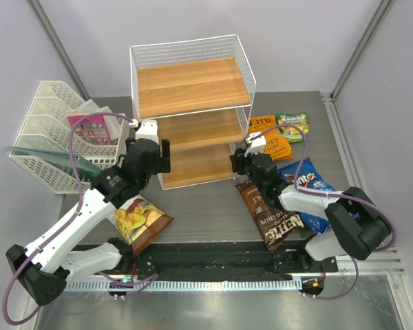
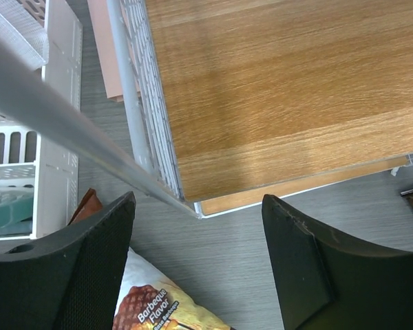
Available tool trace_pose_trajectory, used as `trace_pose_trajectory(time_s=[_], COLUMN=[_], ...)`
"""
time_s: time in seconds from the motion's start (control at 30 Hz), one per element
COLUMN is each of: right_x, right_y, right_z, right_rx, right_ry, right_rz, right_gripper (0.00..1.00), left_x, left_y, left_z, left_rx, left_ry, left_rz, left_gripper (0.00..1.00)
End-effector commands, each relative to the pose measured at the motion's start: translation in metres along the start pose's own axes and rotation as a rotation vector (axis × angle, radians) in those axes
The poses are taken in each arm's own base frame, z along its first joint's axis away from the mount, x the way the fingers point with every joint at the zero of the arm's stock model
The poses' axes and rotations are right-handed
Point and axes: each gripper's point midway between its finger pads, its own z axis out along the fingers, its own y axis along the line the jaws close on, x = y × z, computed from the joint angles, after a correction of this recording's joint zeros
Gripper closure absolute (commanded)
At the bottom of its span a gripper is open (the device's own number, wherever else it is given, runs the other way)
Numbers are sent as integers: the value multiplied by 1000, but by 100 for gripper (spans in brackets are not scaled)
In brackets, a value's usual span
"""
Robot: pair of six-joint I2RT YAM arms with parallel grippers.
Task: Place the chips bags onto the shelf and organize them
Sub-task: Adjust the shelf at the center of the board.
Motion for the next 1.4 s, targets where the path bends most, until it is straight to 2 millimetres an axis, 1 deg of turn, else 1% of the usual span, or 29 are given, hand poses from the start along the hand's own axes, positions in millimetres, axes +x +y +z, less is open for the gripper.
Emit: trace_pose_trajectory(time_s=[0.0,0.03,0.07,0.13,0.23,0.27,0.3,0.37,0.4,0.5,0.57,0.63,0.67,0.7,0.9,1.0,1.03,1.07,1.1,1.13,1.17,1.2,1.23,1.27,1.3,1.37], right_x=[-30,-30,-28,-26,-23,-21,-21,-15,-17,-14,-12,-6,-10,-4,-8,-7,-7,-9,-9,-4,-13,-13,-11,-18,-22,-21], right_y=[7,6,7,6,4,2,3,1,2,-2,-4,-5,-4,-3,4,6,9,9,11,11,12,12,10,9,8,0], right_z=[5,4,1,-3,-14,-20,-23,-29,-32,-38,-37,-34,-32,-28,-12,-9,-10,-13,-15,-19,-26,-30,-36,-44,-48,-58], right_rx=[-4,4,3,14,18,19,14,16,10,24,34,44,42,41,38,33,19,14,5,-4,-13,-17,-17,-15,-12,17], right_ry=[-111,-113,-112,-116,-115,-116,-118,-108,-110,-102,-95,-73,-75,-55,-43,-27,-20,-20,-20,-9,-32,-36,-35,-50,-58,-51], right_rz=[6,6,5,7,11,17,19,29,34,41,31,18,12,5,-14,-13,-10,-2,7,20,40,47,58,66,70,66], right_gripper=[74,84,99,99,99,99,99,99,99,99,99,99,99,99,99,98,88,81,76,71,67,53,51,48,45,42], left_x=[-6,-6,-8,-9,-10,-10,-11,-9,-9,-8,-8,-9,-9,-10,-14,-10,-9,-9,-10,-11,-12,-18,-18,-19,-24,-25], left_y=[1,2,3,3,3,3,3,1,-1,-4,-6,-9,-8,-9,-6,-3,-1,-1,3,5,7,12,16,18,22,29], left_z=[-1,-1,-1,-1,0,1,2,6,7,12,16,17,19,19,20,22,21,19,17,14,11,4,1,-2,-8,-19], left_rx=[14,12,9,8,6,5,4,1,5,4,7,13,8,7,-6,-18,-24,-27,-37,-40,-43,-50,-60,-67,-77,-85], left_ry=[-18,-17,-22,-23,-25,-22,-22,-12,-9,4,6,3,7,7,-4,11,14,13,6,-5,-16,-39,-42,-46,-63,-68], left_rz=[-15,-14,-16,-16,-21,-21,-23,-19,-20,-21,-25,-28,-26,-27,-29,-22,-22,-31,-40,-50,-62,-81,-86,-93,-114,-131], left_gripper=[26,26,26,26,23,17,14,13,12,12,11,11,11,11,10,10,6,5,5,4,3,2,1,0,0,0])
